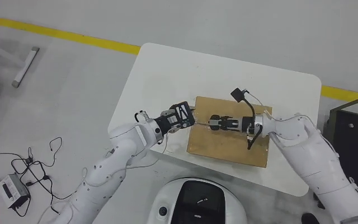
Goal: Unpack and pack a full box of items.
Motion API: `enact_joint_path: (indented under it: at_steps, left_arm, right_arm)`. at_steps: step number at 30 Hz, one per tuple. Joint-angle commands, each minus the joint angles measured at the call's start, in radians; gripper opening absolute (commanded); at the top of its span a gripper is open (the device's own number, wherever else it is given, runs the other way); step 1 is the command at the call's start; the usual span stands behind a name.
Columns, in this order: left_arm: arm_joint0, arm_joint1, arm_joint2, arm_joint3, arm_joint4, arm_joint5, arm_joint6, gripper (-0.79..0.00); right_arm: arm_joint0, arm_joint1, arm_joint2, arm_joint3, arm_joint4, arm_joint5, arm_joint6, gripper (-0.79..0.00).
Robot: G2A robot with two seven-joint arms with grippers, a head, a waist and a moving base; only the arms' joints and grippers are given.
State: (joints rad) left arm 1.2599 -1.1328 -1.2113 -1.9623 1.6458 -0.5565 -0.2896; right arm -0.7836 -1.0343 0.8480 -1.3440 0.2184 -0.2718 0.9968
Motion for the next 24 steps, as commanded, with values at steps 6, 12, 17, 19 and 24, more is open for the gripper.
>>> enact_joint_path:
  at_steps: [6,12,17,19,24]
  left_arm:
    - [0.014,0.004,-0.015,-0.004,0.002,-0.007,0.009,-0.785]
    - [-0.001,0.002,-0.003,0.013,-0.002,-0.011,0.018,-0.785]
    - [-0.022,0.000,0.012,0.030,-0.005,-0.019,0.021,-0.785]
    - [-0.029,-0.001,0.017,0.037,-0.006,-0.021,0.022,-0.785]
    - [-0.043,-0.002,0.030,0.048,-0.007,-0.026,0.024,-0.785]
  right_arm:
    - [0.095,-0.060,-0.126,0.115,-0.072,0.015,-0.026,-0.785]
    - [0.112,-0.071,-0.128,0.184,-0.092,0.001,-0.022,-0.785]
    - [0.094,-0.057,-0.088,0.188,-0.111,-0.009,-0.008,-0.785]
    - [0.079,-0.047,-0.066,0.175,-0.116,-0.010,0.004,-0.785]
    - [0.031,-0.020,-0.003,0.126,-0.122,0.001,0.032,-0.785]
